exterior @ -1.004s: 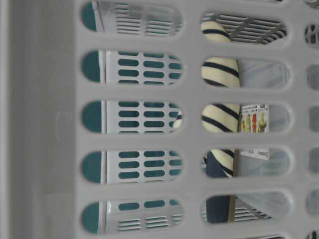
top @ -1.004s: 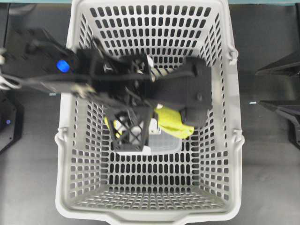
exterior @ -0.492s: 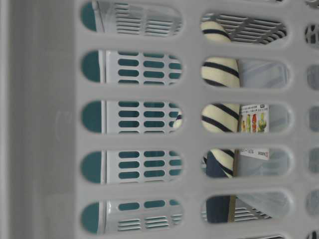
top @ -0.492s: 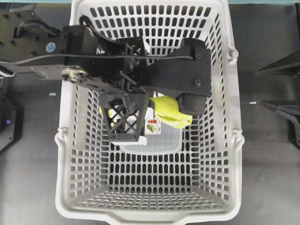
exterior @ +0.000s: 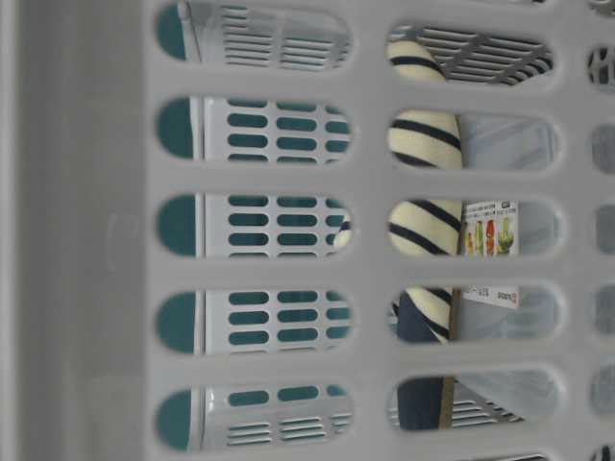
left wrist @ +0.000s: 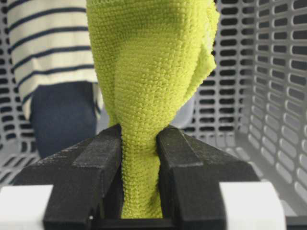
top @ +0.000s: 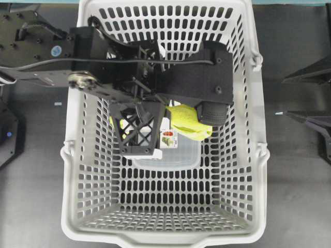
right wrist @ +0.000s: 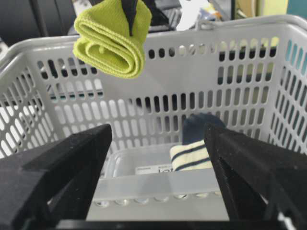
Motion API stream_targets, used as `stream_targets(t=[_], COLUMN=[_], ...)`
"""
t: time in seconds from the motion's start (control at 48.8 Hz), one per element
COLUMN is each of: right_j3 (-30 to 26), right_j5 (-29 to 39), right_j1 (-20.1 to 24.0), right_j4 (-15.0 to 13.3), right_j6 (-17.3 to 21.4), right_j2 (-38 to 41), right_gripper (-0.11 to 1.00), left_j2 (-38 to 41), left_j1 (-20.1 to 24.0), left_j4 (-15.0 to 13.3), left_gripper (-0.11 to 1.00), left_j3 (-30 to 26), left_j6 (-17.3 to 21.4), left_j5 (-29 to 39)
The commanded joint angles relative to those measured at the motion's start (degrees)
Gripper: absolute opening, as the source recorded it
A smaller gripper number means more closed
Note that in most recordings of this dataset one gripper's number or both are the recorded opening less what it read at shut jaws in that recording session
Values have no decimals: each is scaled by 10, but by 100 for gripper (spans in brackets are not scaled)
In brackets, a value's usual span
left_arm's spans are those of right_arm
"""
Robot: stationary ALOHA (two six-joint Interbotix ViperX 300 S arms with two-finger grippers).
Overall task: Pick up the yellow cloth from the shopping basket with the left arm.
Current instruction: 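Hold the cloth raised above the basket with the left gripper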
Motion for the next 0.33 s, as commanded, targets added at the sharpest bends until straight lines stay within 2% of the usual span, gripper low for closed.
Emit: stream_targets(t=[0.0,0.307], right_j3=[-4,-4], right_j5=[-5,-6], right_j1=[0,-1], right_j4=[2,2], right_j6=[1,0], right_j2=[3,1], right_gripper=[75,75], left_j2=[-42,-137], left_j1=[-4,-4], left_j4=[2,2], left_gripper=[15,15], left_j3=[2,140], left_j6=[0,-11], left_j5=[-18,-136])
